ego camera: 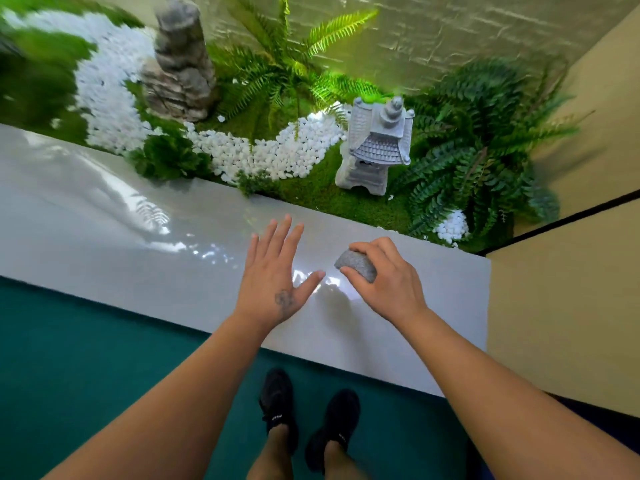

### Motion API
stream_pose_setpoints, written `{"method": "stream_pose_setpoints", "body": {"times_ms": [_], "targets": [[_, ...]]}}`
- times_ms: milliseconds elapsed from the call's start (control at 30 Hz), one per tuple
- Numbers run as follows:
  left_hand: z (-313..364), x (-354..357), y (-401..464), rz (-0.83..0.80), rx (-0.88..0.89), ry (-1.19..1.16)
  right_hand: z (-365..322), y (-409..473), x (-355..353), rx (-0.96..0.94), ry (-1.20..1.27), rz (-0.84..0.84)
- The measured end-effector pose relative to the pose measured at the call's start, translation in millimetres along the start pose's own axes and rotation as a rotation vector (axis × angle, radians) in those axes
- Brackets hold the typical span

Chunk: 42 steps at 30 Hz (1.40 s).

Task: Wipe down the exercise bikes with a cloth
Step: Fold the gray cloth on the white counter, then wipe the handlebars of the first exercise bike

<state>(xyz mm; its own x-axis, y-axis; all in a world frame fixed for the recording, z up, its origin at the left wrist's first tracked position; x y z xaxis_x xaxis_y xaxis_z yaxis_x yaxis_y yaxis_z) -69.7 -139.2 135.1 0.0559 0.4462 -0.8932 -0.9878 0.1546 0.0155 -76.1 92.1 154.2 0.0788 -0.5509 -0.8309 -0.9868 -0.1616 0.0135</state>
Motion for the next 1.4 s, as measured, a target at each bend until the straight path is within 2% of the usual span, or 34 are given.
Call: {"method": "stream_pose_setpoints", "body": {"times_ms": [333,600,800,1033,1167,1400], "targets": [[-1,-141,-79,0.200,-0.229,0.054,-122,30,-72,-0.326,0.036,-0.022],[37,-198,-196,0.409,-0.491,0.068,-209,-15,-86,-0.630,0.160,-0.120],[67,-235,-326,0.597,-0.737,0.023,-294,-81,-76,-0.831,0.281,-0.257],[87,-272,-478,0.812,-1.030,0.075,-406,-180,-52,-1.113,0.399,-0.434],[98,-273,-556,0.907,-1.173,0.088,-450,-250,-23,-1.167,0.468,-0.564],[129,-251,-692,1.026,-1.388,0.109,-506,-391,15,-1.356,0.454,-0.771]]}}
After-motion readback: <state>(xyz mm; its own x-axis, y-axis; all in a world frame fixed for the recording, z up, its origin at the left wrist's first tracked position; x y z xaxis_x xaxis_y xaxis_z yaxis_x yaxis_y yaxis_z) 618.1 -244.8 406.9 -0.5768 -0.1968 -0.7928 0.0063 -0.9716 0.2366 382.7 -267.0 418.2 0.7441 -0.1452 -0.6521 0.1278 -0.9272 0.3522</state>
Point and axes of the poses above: each hand's wrist, its own y-axis towards the middle knuckle, its own x-axis out of the palm, z = x × y, the point moved 2 cm from there along y, towards the middle knuckle, and after that the axes turned 2 degrees about y, right-handed, at the moved point
